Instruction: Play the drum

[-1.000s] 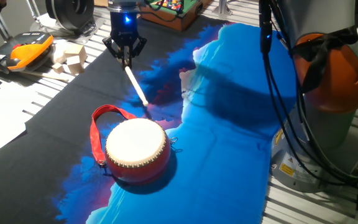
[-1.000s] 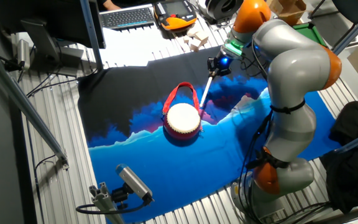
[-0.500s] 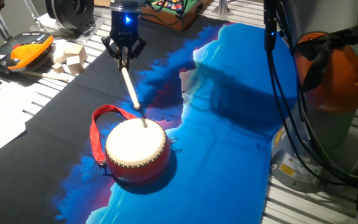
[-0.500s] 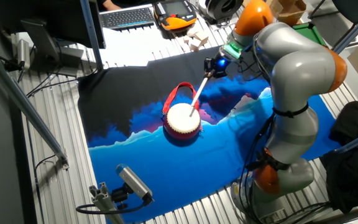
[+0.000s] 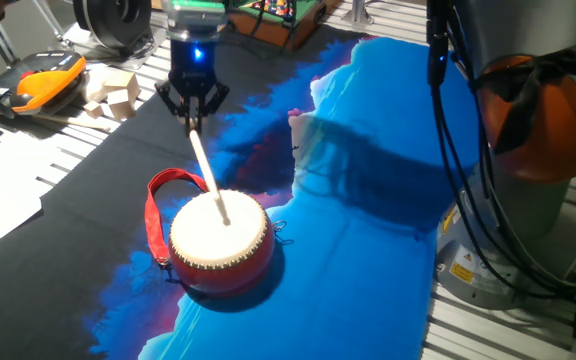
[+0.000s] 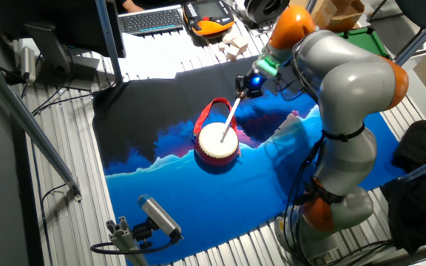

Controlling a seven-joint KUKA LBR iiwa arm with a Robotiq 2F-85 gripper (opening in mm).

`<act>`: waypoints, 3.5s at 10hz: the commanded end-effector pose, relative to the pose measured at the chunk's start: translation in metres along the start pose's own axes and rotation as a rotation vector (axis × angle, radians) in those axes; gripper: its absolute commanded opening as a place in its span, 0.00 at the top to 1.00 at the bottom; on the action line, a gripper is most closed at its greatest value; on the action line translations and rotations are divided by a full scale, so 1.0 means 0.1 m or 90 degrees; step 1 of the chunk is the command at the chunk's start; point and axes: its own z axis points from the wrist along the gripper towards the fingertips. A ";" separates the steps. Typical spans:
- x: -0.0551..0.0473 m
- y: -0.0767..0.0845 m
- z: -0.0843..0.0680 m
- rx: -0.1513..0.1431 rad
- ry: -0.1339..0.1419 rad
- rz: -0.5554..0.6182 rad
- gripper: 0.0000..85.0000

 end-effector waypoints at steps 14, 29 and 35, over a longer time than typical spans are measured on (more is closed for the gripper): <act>-0.01 0.07 0.16 0.092 -0.161 -0.040 1.00; -0.21 -0.05 0.17 0.233 -0.092 -0.259 1.00; -0.43 -0.15 0.22 0.232 -0.097 -0.264 1.00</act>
